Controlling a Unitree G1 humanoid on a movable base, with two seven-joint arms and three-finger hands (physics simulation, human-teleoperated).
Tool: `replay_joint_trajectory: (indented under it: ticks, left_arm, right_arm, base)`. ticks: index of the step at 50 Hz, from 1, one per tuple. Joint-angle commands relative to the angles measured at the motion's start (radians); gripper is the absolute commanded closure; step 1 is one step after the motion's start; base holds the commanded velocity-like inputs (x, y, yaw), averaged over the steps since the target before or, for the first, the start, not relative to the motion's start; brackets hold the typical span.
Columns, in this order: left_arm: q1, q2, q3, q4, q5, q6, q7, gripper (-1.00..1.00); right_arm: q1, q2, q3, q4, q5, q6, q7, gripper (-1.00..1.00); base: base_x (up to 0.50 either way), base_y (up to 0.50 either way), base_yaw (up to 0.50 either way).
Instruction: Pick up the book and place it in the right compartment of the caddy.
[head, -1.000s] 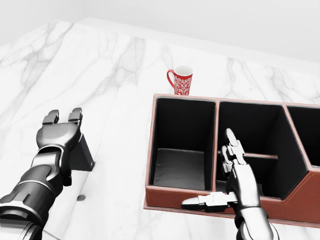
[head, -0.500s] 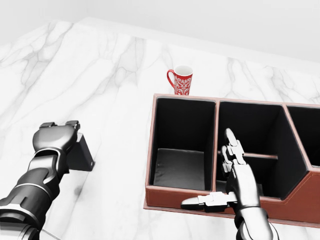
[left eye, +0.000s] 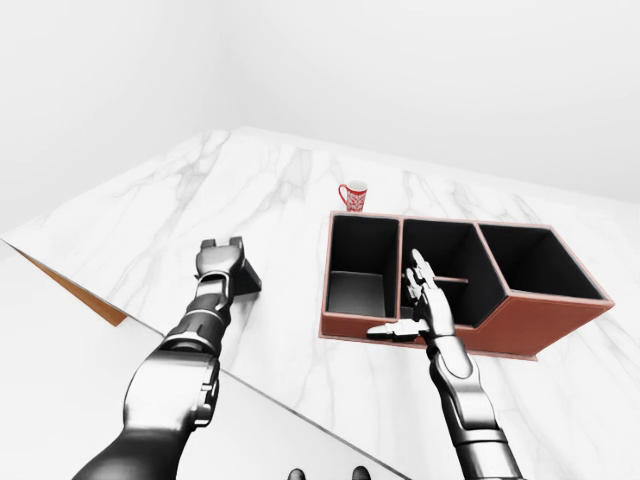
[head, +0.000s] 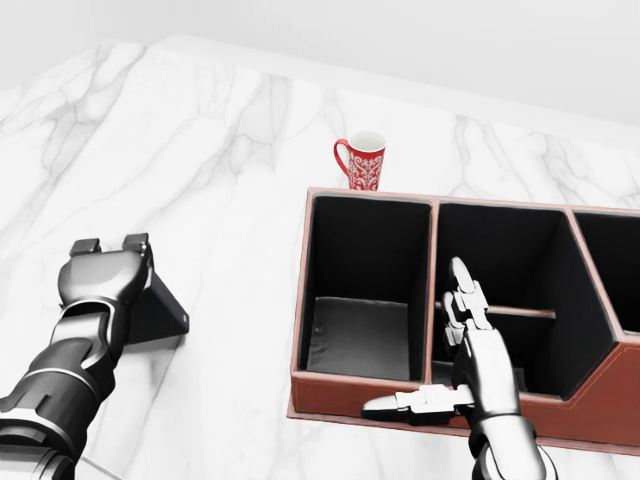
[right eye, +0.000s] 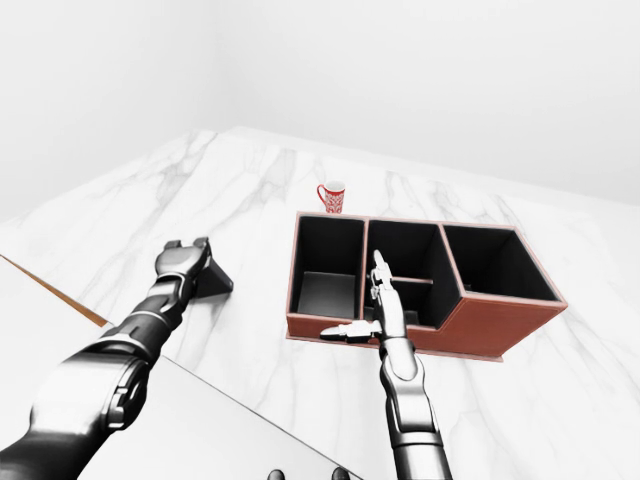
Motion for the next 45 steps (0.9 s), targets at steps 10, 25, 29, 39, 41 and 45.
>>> replay_joint_trajectory:
  ticks: [10, 25, 29, 39, 41, 45]
  left_arm:
    - [-0.093, 0.081, -0.031, -0.023, 0.076, -0.041, 0.103, 1.0]
    - [-0.238, 0.156, -0.038, -0.042, 0.172, -0.174, 0.254, 1.0]
    - [-0.253, 0.149, -0.031, -0.043, 0.159, -0.174, 0.254, 1.0]
    - [-0.293, 0.145, -0.001, -0.047, 0.084, -0.174, 0.254, 1.0]
    - [-0.304, 0.142, 0.015, -0.048, 0.046, -0.174, 0.254, 1.0]
    - [-0.322, 0.134, 0.021, -0.051, -0.006, -0.174, 0.254, 1.0]
  right_arm:
    - [-0.001, -0.001, -0.003, 0.034, 0.004, -0.02, 0.005, -1.0]
    - [0.001, 0.0, -0.001, -0.01, 0.005, 0.02, 0.001, -1.0]
    - [0.0, -0.001, -0.001, -0.011, 0.005, 0.021, 0.001, -1.0]
    - [-0.012, -0.007, -0.01, -0.018, 0.004, 0.032, 0.0, -1.0]
    - [-0.014, -0.01, -0.011, -0.019, 0.003, 0.032, 0.0, -1.0]
    - [-0.034, -0.019, -0.017, -0.047, 0.001, 0.063, 0.001, -1.0]
  base:
    - [0.0, 0.0, 0.0]
    - [0.0, 0.0, 0.0]
    - [0.0, 0.0, 0.0]
    - [0.0, 0.0, 0.0]
    - [0.0, 0.0, 0.0]
    - [0.0, 0.0, 0.0]
